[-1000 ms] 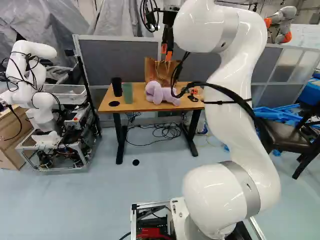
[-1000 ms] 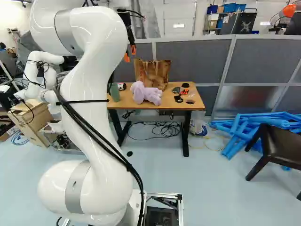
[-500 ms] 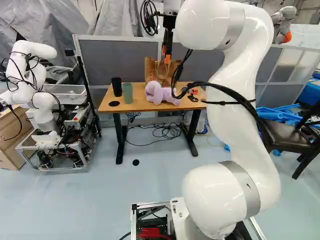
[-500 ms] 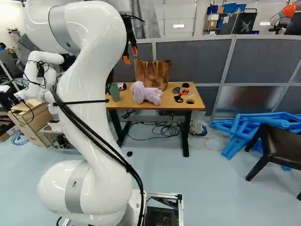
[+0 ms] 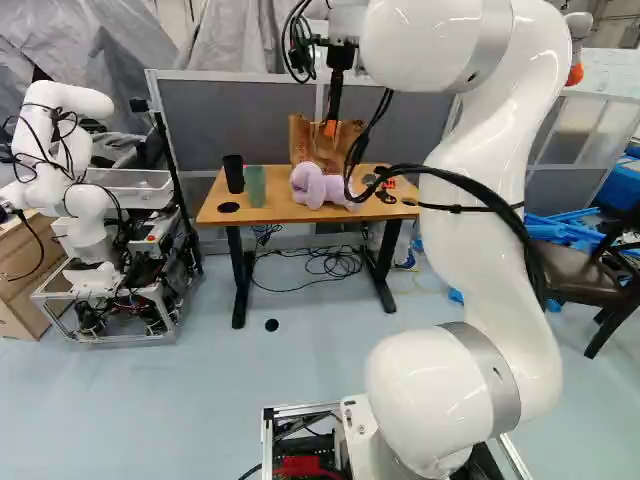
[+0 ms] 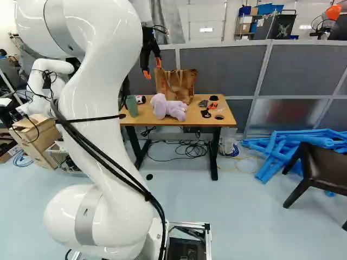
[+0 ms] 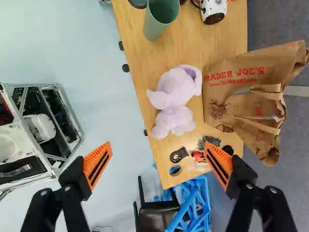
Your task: Pick up the bag on the ground and place it on the table
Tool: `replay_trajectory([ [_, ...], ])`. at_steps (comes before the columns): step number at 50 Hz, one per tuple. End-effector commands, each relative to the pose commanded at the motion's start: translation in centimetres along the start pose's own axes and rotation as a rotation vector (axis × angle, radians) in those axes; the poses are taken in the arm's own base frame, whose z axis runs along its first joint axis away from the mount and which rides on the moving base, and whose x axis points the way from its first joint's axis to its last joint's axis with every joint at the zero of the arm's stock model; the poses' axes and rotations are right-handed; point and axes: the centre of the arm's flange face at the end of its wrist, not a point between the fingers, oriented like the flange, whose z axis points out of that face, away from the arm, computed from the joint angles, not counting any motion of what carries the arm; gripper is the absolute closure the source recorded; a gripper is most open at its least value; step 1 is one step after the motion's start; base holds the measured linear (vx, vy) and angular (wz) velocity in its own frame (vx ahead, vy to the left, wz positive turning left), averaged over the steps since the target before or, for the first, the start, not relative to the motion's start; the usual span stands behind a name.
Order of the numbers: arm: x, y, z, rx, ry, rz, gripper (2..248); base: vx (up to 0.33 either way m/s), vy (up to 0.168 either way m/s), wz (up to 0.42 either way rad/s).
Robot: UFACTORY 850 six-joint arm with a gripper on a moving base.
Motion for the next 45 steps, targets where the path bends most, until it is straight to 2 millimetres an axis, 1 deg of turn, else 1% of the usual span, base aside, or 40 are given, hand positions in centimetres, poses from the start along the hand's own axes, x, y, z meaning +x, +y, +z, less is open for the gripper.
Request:
replay_trajectory([
  [24,-1.3,-2.2,3.8,-0.108,0.040,0.165,3,0.000,0.000,0.000],
  [35,-2.1,-3.9,5.8,-0.165,0.068,0.254,3,0.000,0.000,0.000],
  [45,-3.0,-5.8,7.8,-0.221,0.102,0.345,3,0.000,0.000,0.000],
])
